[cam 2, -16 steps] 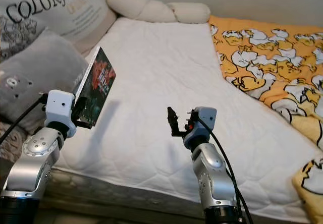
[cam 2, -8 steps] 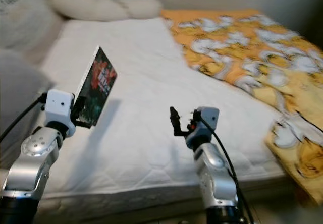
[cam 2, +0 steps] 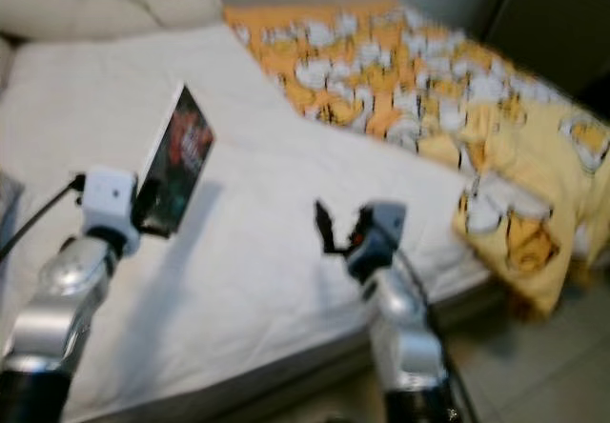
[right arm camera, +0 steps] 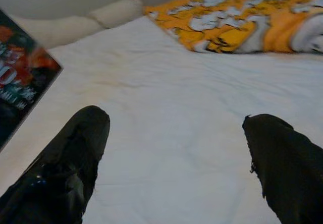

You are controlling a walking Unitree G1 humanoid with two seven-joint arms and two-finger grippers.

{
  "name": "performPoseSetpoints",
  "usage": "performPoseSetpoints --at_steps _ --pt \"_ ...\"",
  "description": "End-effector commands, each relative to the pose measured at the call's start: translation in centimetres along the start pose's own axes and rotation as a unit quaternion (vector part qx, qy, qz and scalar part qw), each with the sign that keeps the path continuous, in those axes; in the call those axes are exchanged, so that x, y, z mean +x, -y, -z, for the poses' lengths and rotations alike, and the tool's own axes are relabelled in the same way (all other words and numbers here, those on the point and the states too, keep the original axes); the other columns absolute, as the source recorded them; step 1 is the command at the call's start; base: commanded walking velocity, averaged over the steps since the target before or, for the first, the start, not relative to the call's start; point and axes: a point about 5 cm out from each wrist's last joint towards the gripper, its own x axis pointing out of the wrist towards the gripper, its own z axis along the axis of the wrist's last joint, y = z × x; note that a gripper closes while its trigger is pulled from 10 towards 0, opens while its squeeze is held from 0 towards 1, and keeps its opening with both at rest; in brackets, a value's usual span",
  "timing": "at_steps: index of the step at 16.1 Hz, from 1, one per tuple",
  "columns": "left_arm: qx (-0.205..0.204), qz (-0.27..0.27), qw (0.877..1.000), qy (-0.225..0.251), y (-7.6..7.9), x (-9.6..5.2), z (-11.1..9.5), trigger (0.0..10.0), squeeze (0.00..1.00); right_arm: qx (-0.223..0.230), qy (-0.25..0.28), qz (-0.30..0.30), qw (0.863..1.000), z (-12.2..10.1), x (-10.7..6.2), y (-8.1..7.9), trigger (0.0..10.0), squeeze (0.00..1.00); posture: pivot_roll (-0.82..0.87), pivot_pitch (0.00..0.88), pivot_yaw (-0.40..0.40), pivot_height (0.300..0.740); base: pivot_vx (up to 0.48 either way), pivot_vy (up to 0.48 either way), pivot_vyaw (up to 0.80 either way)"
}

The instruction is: Clean up the room

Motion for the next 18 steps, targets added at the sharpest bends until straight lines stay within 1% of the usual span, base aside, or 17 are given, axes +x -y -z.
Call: performPoseSetpoints --at_steps 1,8,10,12,13,14,15,16,18 --pt "0.006 -0.009 1.000 0.017 -0.7 -0.2 -0.7 10.0 0.00 0.007 0.002 -0.007 1.000 -0.1 0.1 -0.5 10.0 0.00 0.02 0.000 0.002 0.740 0.000 0.311 0.00" --pt "0.006 -0.009 1.000 0.017 -0.7 -0.1 -0.7 10.0 0.00 0.004 0.002 -0.006 1.000 0.0 0.1 -0.4 10.0 0.00 0.02 0.000 0.001 0.740 0.000 0.326 0.00" --pt "0.007 -0.009 1.000 0.016 -0.7 -0.1 -0.7 10.0 0.00 0.001 0.000 -0.006 1.000 0.0 0.1 -0.5 10.0 0.00 0.02 0.000 0.001 0.740 0.000 0.141 0.00" --pt "-0.012 -0.014 1.000 0.011 -0.5 -0.2 -0.5 10.0 0.00 -0.013 0.000 -0.014 1.000 -0.1 0.0 -0.5 10.0 0.00 0.02 0.000 0.001 0.740 0.000 0.000 0.00" --pt "-0.030 -0.024 0.999 0.007 -0.7 -0.3 -0.4 10.0 0.00 -0.018 0.006 -0.023 1.000 -0.5 -0.2 -0.3 10.0 0.00 0.02 0.000 0.000 0.740 0.000 0.000 0.00" --pt "-0.037 -0.028 0.999 0.005 -0.7 -0.4 -0.4 10.0 0.00 -0.017 0.010 -0.024 1.000 -0.7 -0.3 -0.2 10.0 0.00 0.02 0.000 -0.001 0.740 0.000 0.000 0.00" --pt "-0.068 -0.044 0.997 0.000 -1.1 -0.7 0.0 10.0 0.00 -0.014 0.020 -0.028 0.999 -1.3 -0.7 0.1 10.0 0.00 0.02 0.000 -0.009 0.740 0.000 0.000 0.00" --pt "-0.084 -0.048 0.995 -0.004 -1.1 -0.8 0.2 10.0 0.00 -0.015 0.022 -0.031 0.999 -1.5 -0.9 0.2 10.0 0.00 0.02 0.000 -0.013 0.740 0.000 0.000 0.00" --pt "-0.134 -0.044 0.989 -0.033 -1.0 -0.1 1.1 10.0 0.00 -0.031 0.015 -0.070 0.997 -2.1 -1.3 0.0 10.0 0.00 0.01 0.000 -0.018 0.740 0.000 0.000 0.00"
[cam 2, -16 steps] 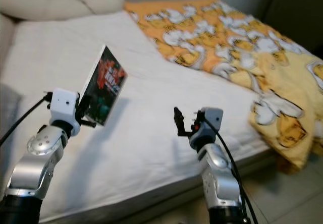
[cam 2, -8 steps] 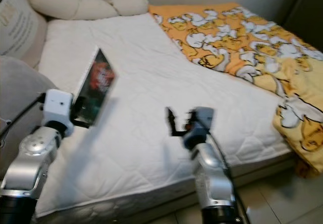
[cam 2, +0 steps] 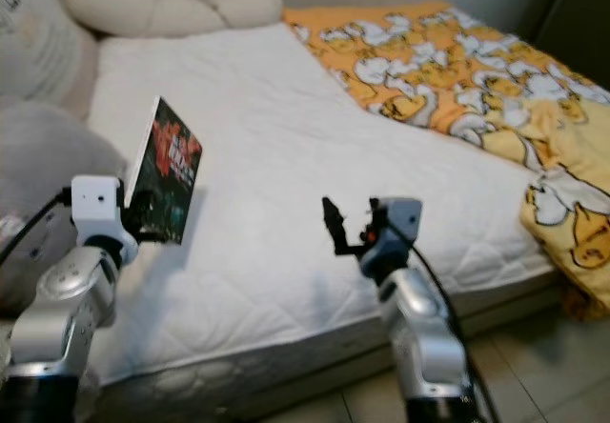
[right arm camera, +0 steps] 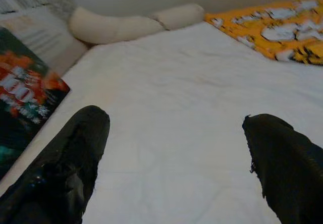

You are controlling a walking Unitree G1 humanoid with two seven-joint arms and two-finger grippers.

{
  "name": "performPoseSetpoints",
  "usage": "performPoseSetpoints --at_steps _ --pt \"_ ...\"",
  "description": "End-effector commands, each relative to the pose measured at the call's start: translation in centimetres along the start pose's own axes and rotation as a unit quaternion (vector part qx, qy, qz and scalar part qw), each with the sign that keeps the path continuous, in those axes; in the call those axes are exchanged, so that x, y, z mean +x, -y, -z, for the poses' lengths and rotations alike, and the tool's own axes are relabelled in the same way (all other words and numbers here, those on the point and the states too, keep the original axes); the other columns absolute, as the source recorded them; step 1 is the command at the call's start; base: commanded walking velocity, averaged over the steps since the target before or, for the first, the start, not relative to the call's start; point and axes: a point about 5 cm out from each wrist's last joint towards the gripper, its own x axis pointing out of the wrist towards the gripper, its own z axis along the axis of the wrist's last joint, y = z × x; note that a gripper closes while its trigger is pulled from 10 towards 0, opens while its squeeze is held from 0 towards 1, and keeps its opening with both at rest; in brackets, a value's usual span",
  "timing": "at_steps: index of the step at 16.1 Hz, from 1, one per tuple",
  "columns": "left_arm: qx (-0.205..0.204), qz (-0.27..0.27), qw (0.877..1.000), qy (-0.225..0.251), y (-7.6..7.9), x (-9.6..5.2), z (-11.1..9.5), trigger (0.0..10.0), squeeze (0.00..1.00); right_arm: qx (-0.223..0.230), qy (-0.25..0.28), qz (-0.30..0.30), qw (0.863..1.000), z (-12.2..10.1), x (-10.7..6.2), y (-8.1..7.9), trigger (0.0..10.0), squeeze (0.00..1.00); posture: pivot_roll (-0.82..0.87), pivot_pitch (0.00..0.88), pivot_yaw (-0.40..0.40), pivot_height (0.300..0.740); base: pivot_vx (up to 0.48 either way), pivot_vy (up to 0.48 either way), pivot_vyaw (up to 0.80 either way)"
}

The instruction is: Clean up the room

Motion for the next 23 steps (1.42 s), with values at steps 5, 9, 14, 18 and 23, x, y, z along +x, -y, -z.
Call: performPoseSetpoints --at_steps 5,9,14,18,23 --pt "-0.201 -0.008 0.977 -0.067 0.6 3.5 1.2 10.0 0.00 -0.061 -0.065 -0.138 0.986 -1.1 -1.5 0.0 10.0 0.00 -0.03 0.000 -0.032 0.740 0.000 0.000 0.00" --pt "-0.380 -0.003 0.923 -0.067 2.5 4.7 1.7 10.0 0.00 -0.063 -0.096 -0.177 0.978 -1.7 -2.9 0.3 10.0 0.00 -0.07 0.000 -0.041 0.740 0.000 0.000 0.00" --pt "-0.440 0.012 0.895 -0.067 4.3 5.8 2.2 10.0 0.00 -0.055 -0.124 -0.214 0.967 -1.7 -3.8 -0.4 10.0 0.00 -0.09 0.000 -0.046 0.740 0.000 0.000 0.00" --pt "-0.461 -0.080 0.877 -0.112 4.3 6.0 5.6 10.0 0.00 -0.065 -0.146 -0.244 0.956 -2.0 -4.6 -0.6 10.0 0.00 -0.14 0.000 -0.022 0.740 0.000 0.000 0.00" --pt "-0.384 -0.191 0.893 -0.138 2.7 5.2 8.1 10.0 0.00 -0.079 -0.159 -0.247 0.953 -2.0 -5.2 -0.5 10.0 0.00 -0.15 0.000 -0.020 0.740 0.000 0.000 0.00"
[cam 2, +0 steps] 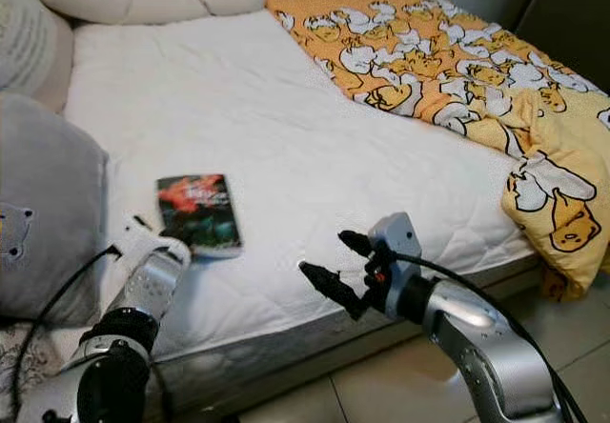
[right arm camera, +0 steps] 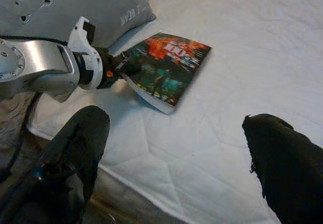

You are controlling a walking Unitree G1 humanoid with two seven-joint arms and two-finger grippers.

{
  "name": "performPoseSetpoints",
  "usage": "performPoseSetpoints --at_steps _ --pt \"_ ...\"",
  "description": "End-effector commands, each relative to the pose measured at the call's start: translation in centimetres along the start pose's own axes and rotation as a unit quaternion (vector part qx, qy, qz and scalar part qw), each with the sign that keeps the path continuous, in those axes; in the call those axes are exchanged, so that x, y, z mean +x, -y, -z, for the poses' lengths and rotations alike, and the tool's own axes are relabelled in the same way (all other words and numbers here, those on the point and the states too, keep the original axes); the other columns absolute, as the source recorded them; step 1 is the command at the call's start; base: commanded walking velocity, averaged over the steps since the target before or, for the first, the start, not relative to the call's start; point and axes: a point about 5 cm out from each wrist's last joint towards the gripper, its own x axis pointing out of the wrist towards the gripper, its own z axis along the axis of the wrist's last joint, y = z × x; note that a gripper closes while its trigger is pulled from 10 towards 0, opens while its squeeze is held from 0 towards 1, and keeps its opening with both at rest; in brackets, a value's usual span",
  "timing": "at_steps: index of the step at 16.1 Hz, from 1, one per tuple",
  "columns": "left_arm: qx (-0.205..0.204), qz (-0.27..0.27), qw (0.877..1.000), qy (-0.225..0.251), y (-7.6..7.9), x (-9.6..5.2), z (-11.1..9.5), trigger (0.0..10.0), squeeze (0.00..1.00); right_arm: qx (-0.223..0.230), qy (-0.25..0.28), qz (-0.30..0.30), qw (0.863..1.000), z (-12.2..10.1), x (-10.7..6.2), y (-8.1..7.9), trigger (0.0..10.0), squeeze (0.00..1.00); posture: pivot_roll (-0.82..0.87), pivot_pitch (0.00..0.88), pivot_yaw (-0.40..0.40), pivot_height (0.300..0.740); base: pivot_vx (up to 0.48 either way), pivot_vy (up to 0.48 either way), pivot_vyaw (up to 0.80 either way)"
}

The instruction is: Clean up the room

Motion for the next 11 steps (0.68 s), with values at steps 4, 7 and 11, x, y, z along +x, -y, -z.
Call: performPoseSetpoints --at_steps 4,7,11 --pt "0.022 -0.069 0.997 0.005 -1.1 0.0 0.9 10.0 0.00 -0.013 -0.012 -0.007 1.000 -0.3 -0.4 -0.2 10.0 0.00 -0.16 0.000 -0.027 0.740 0.000 0.000 0.00" --pt "0.026 -0.068 0.997 -0.025 -0.8 -0.1 2.2 10.0 0.00 -0.014 -0.032 -0.027 0.999 -0.2 -0.9 -0.2 10.0 0.00 -0.17 0.000 -0.040 0.740 0.000 0.000 0.00" --pt "0.042 -0.074 0.996 -0.034 -1.0 -0.1 2.4 10.0 1.00 -0.019 -0.036 -0.021 0.999 -0.2 -0.8 0.1 10.0 0.00 -0.16 0.000 -0.043 0.740 0.000 0.000 0.00"
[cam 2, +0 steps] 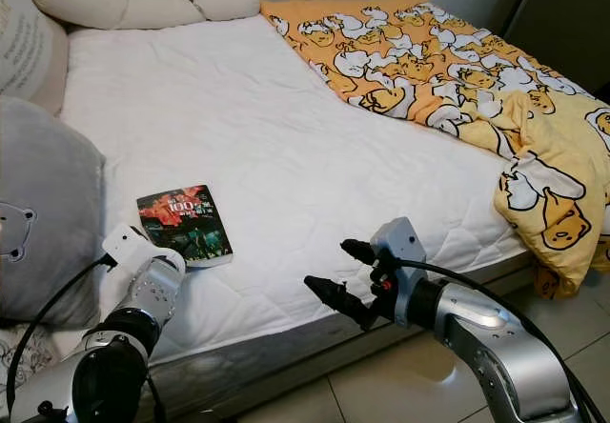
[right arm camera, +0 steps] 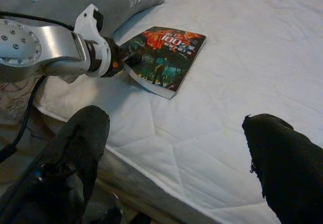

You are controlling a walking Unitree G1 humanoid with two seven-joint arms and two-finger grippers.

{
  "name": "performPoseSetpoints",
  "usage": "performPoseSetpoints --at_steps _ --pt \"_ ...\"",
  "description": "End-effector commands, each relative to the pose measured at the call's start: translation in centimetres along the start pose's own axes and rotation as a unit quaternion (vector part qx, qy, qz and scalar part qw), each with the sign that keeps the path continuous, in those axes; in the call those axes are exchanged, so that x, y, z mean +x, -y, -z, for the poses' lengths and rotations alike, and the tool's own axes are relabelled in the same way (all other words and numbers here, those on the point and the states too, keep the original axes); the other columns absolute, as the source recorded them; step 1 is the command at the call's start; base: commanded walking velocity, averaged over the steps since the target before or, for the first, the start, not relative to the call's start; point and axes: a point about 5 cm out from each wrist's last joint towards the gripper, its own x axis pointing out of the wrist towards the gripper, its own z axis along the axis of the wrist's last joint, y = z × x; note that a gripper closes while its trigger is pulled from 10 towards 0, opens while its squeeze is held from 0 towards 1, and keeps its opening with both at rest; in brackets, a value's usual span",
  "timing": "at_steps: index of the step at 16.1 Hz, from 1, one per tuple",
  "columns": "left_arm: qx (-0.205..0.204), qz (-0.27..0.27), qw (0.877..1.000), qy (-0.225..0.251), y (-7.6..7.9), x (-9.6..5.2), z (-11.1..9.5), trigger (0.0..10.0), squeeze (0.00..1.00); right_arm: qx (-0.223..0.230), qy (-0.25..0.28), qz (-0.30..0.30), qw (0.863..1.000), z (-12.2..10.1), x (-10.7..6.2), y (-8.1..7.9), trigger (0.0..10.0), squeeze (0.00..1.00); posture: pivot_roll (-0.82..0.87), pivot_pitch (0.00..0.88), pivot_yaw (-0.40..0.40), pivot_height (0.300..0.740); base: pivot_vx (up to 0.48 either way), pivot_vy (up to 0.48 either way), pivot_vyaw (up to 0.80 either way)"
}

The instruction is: Clean up the room

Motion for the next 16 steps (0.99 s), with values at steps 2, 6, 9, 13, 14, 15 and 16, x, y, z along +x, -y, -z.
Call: performPoseSetpoints --at_steps 2,6,9,13,14,15,16 --pt "0.028 -0.011 0.999 -0.023 -0.3 -0.1 1.0 10.0 1.00 -0.010 -0.006 0.016 1.000 -0.1 0.1 0.4 10.0 0.00 -0.16 0.000 -0.041 0.740 0.000 0.000 0.00" --pt "0.134 -0.013 0.991 -0.021 -1.4 0.2 0.4 10.0 1.00 0.020 -0.001 0.040 0.999 0.3 0.5 0.9 10.0 0.00 -0.15 0.000 -0.022 0.740 0.000 0.000 0.00" --pt "0.219 -0.017 0.976 -0.010 -2.7 0.5 -0.7 10.0 1.00 0.023 0.006 0.048 0.999 0.5 1.0 1.1 10.0 0.00 -0.13 0.000 -0.007 0.740 0.000 0.000 0.00" --pt "0.330 0.008 0.944 -0.020 -3.5 0.7 -1.7 10.0 1.00 0.026 0.018 0.058 0.998 0.6 1.7 1.0 10.0 0.00 -0.12 0.000 0.015 0.740 0.000 0.000 0.00" --pt "0.370 0.021 0.928 -0.032 -3.6 0.7 -1.5 10.0 1.00 0.026 0.020 0.061 0.998 0.6 1.8 1.1 10.0 0.00 -0.12 0.000 0.020 0.740 0.000 0.000 0.00" --pt "0.392 0.029 0.918 -0.042 -3.6 0.7 -1.2 10.0 1.00 0.027 0.022 0.064 0.997 0.7 1.8 1.2 10.0 0.00 -0.12 0.000 0.024 0.740 0.000 0.000 0.00" --pt "0.390 0.027 0.919 -0.043 -3.7 0.7 -1.3 10.0 1.00 0.027 0.024 0.068 0.997 0.7 1.9 1.4 10.0 0.00 -0.11 0.000 0.029 0.740 0.000 0.000 0.00"
